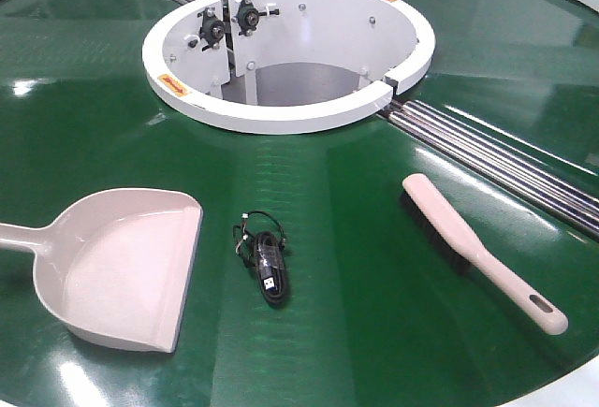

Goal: Clean and inspect green conveyor with broom and dustpan

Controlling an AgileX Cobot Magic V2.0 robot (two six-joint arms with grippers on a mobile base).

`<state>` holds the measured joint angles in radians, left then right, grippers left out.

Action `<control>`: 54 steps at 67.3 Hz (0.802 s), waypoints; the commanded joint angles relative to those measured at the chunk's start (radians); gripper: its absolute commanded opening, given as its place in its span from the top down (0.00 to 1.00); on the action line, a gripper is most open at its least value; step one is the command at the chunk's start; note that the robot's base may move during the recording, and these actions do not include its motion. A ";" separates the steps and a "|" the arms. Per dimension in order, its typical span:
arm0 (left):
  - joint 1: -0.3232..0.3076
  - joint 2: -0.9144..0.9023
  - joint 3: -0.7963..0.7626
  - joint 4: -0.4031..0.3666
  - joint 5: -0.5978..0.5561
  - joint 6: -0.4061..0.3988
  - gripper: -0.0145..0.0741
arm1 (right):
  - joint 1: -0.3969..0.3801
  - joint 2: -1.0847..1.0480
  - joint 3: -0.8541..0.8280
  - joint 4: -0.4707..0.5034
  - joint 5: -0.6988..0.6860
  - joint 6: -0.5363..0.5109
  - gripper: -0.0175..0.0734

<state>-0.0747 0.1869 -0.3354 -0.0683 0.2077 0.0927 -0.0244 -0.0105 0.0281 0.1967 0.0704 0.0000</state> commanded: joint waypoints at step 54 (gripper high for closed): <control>0.000 0.425 -0.133 -0.013 0.103 -0.011 0.83 | -0.005 -0.018 0.011 -0.190 -0.076 0.000 0.82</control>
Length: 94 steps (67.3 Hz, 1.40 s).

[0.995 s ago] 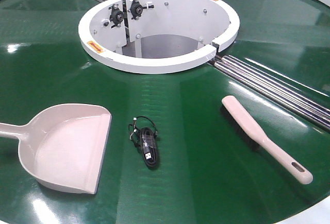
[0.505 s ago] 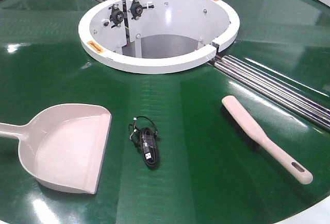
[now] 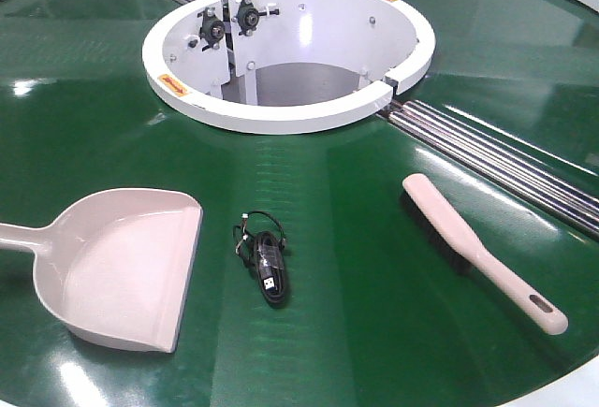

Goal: Clean and inspect green conveyor with broom and dustpan

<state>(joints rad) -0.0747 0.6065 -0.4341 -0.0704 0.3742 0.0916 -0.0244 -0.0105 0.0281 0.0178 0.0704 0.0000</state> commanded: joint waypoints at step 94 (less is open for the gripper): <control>0.000 0.556 -0.680 0.014 0.534 0.355 0.32 | -0.005 -0.018 0.011 -0.011 -0.076 0.000 0.82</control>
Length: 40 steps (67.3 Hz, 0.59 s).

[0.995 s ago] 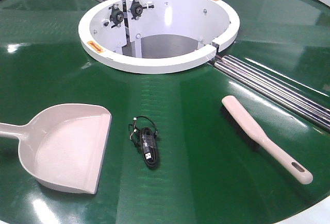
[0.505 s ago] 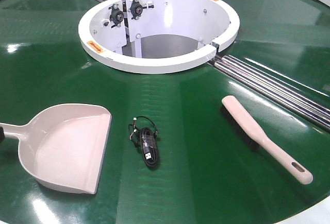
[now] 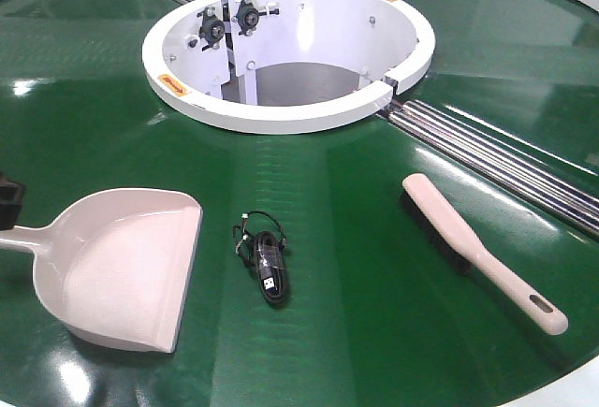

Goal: Clean and inspect green conveyor with broom and dustpan
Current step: 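Lower the left gripper onto the dustpan handle and close it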

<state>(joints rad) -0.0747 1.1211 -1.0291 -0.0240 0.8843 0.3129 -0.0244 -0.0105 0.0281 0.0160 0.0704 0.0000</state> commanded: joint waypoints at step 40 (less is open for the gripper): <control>0.019 0.223 -0.153 0.156 0.037 0.733 0.32 | -0.005 -0.018 0.011 -0.009 -0.076 0.000 0.82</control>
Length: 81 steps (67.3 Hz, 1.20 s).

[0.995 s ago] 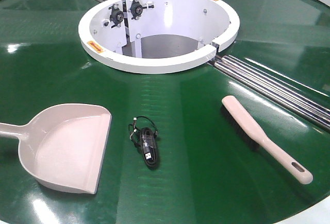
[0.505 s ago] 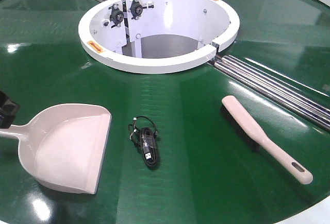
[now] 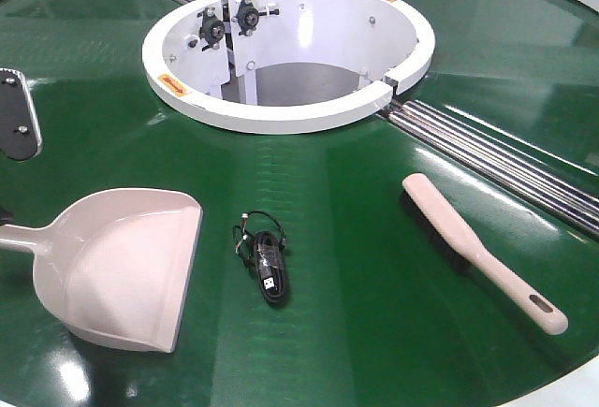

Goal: Clean and inspect green conveyor with broom and dustpan
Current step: 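Lower the left gripper onto the dustpan handle and close it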

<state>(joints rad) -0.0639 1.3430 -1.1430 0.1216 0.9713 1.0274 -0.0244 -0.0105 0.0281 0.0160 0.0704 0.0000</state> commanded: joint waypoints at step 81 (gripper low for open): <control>0.098 0.308 -0.058 -0.033 -0.023 0.502 0.37 | -0.005 -0.018 0.011 -0.009 -0.076 0.000 0.82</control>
<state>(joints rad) 0.0302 1.6772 -1.1706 0.0754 0.9790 1.5275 -0.0244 -0.0105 0.0281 0.0160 0.0704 0.0000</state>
